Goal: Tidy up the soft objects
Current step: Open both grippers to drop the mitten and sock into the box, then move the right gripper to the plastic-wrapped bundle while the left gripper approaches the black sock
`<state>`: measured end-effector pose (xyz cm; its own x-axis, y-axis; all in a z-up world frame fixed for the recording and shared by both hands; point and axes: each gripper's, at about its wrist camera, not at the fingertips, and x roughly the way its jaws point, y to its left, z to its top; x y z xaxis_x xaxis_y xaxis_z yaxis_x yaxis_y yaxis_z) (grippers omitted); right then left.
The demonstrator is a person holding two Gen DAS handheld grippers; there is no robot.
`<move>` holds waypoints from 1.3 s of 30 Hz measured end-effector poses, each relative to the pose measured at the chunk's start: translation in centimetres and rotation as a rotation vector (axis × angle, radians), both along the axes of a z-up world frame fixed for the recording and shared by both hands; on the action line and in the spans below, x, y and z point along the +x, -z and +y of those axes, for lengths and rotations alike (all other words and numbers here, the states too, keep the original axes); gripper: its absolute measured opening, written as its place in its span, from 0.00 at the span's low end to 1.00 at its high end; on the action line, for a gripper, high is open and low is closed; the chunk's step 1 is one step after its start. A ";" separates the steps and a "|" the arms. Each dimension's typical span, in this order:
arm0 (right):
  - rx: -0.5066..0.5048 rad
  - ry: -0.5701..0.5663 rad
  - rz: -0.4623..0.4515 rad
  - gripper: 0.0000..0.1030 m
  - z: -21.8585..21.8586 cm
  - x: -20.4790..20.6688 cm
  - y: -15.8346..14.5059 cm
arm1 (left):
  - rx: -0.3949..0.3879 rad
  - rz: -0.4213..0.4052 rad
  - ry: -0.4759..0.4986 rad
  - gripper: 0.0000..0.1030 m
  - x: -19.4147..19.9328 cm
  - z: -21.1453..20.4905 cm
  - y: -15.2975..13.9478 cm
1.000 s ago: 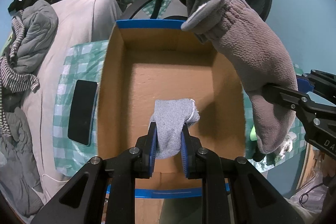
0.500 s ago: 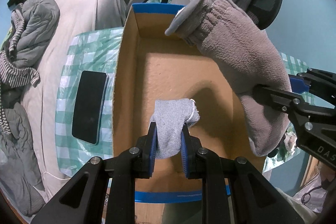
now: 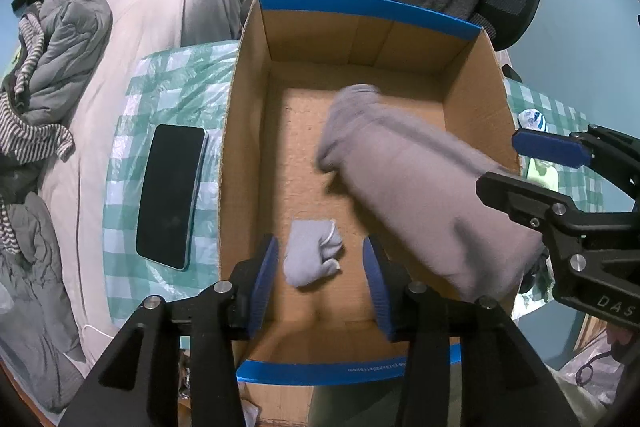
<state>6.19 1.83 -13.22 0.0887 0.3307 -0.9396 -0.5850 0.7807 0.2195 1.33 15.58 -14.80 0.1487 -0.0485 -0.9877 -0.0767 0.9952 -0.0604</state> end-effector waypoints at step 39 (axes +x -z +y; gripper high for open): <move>-0.006 0.276 -0.049 0.66 -15.5 -3.1 -4.1 | -0.024 -0.082 0.199 0.52 -0.6 -12.4 -5.2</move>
<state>3.09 -13.67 -9.07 0.2199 0.2819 -0.9339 -0.3596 0.9133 0.1911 0.70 3.15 -9.59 0.2136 -0.1080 -0.9709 0.1277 0.9884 -0.0818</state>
